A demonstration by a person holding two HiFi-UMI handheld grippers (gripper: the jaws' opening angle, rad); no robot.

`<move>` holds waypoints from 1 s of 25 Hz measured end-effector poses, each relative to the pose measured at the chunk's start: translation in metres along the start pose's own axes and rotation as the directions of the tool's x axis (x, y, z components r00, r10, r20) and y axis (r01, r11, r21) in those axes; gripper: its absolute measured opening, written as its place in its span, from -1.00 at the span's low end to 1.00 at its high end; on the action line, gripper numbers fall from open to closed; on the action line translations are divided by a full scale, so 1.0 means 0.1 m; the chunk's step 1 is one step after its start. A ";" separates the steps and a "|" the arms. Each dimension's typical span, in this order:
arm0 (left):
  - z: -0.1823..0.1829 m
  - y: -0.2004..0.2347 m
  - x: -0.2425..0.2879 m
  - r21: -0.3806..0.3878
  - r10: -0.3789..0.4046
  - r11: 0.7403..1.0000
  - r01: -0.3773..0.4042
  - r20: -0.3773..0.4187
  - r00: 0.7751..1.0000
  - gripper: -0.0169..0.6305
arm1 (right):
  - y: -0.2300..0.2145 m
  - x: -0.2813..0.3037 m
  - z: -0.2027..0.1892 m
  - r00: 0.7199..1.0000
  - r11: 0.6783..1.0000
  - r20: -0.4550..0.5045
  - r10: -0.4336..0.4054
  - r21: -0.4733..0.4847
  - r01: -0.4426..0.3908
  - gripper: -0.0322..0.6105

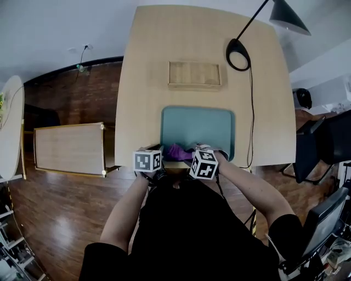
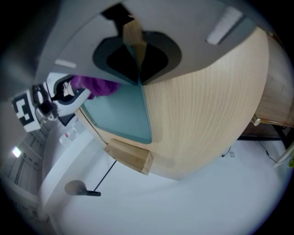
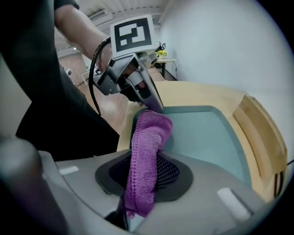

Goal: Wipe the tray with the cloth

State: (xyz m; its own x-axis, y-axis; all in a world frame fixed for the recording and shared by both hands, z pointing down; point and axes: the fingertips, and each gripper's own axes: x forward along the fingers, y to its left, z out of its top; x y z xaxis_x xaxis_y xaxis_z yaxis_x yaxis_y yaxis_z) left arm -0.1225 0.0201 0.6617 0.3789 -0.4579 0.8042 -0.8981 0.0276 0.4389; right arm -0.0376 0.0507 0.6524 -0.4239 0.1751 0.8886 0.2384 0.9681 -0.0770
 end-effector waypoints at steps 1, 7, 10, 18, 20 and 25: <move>0.00 0.00 0.00 0.002 0.004 1.000 -0.004 0.001 1.000 -0.80 | -0.01 -0.01 0.00 1.000 1.000 0.007 0.008 0.015 -0.009 -0.58; 0.02 0.00 -0.03 0.008 0.017 1.000 -0.017 0.009 1.000 -0.80 | -0.83 -0.23 -0.19 0.987 0.985 -0.006 -0.158 0.073 0.158 -0.58; 0.04 0.00 -0.05 0.001 0.016 1.000 -0.016 0.015 1.000 -0.80 | -1.51 -0.41 -0.39 0.964 0.956 -0.073 -0.256 0.129 0.263 -0.58; 0.03 0.03 -0.07 -0.016 0.008 1.000 -0.008 0.015 1.000 -0.80 | -1.81 -0.41 -0.54 0.954 0.950 -0.147 -0.262 0.134 0.281 -0.58; 0.03 0.05 -0.08 -0.020 0.020 1.000 -0.020 0.014 1.000 -0.80 | -1.63 -0.39 -0.51 0.962 0.952 -0.121 -0.246 0.153 0.263 -0.58; 0.02 0.05 -0.04 -0.013 0.010 1.000 -0.010 0.012 1.000 -0.80 | -0.99 -0.31 -0.46 0.978 0.971 -0.070 -0.195 0.129 0.203 -0.58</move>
State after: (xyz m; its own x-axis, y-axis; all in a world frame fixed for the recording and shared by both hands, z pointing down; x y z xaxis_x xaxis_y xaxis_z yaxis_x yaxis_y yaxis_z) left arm -0.1289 0.0206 0.6595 0.3669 -0.4683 0.8038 -0.8990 0.0436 0.4358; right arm -0.0076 -0.0588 0.6529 -0.4004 -0.0301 0.9158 0.0324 0.9984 0.0469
